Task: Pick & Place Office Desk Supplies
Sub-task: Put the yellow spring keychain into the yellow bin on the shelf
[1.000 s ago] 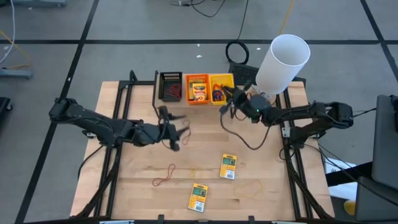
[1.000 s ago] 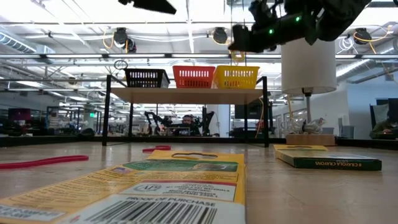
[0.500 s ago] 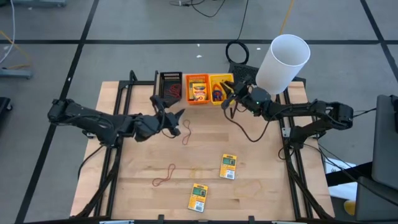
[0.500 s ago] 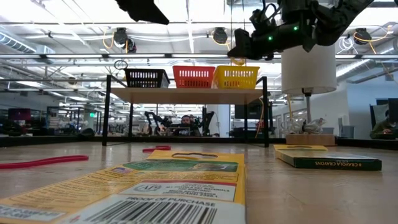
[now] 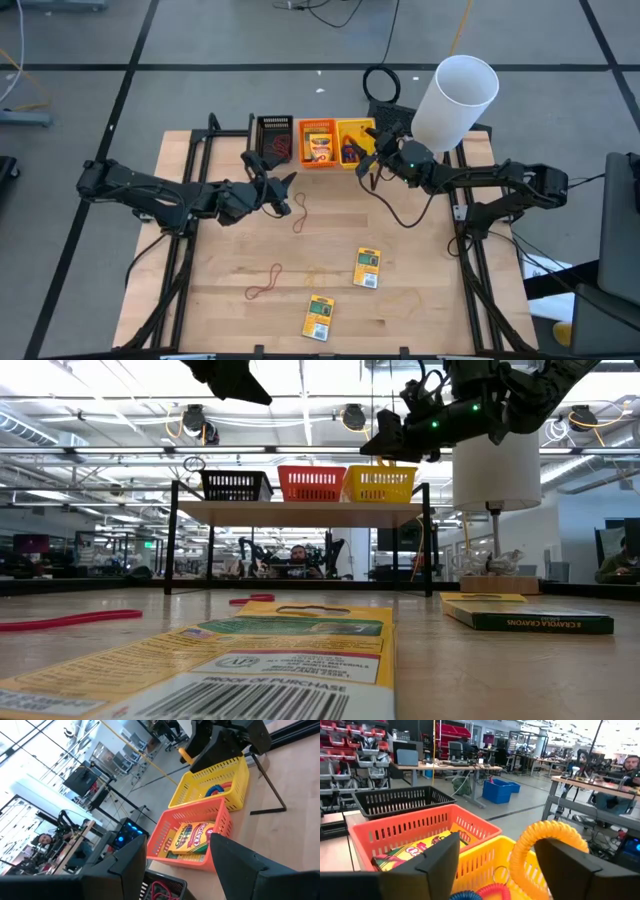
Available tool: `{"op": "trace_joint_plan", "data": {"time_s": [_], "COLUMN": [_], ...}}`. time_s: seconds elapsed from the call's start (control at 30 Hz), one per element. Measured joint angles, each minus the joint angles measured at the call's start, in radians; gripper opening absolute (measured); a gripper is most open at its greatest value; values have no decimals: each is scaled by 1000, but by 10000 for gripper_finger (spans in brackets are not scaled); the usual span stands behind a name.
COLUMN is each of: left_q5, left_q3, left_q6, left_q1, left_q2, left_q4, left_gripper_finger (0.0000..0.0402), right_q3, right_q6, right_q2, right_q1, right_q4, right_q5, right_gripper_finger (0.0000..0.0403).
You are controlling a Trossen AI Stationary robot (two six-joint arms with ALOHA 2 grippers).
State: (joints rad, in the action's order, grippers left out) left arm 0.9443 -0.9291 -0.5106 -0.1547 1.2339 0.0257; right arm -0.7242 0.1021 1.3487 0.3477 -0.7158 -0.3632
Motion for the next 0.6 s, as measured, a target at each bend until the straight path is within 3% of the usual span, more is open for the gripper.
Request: {"op": "trace_joint_plan", "data": {"time_s": [0.13,0.37,0.6], "left_q5": [0,0,0], "left_q3": [0,0,0], "left_q6": [5,22,23], "left_q1": [0,0,0], "left_q2": [0,0,0], "left_q4": [0,0,-1], "left_gripper_finger": [209,209,209], "right_q3": [0,-2,-129], "right_q6": [-12,-49,-114], "right_q2": [0,0,0], "right_q1": [0,0,-26], "right_q4": [23,79,342], "right_q5": [-4,-2,-2], "right_gripper_finger": [269,274,274]}}
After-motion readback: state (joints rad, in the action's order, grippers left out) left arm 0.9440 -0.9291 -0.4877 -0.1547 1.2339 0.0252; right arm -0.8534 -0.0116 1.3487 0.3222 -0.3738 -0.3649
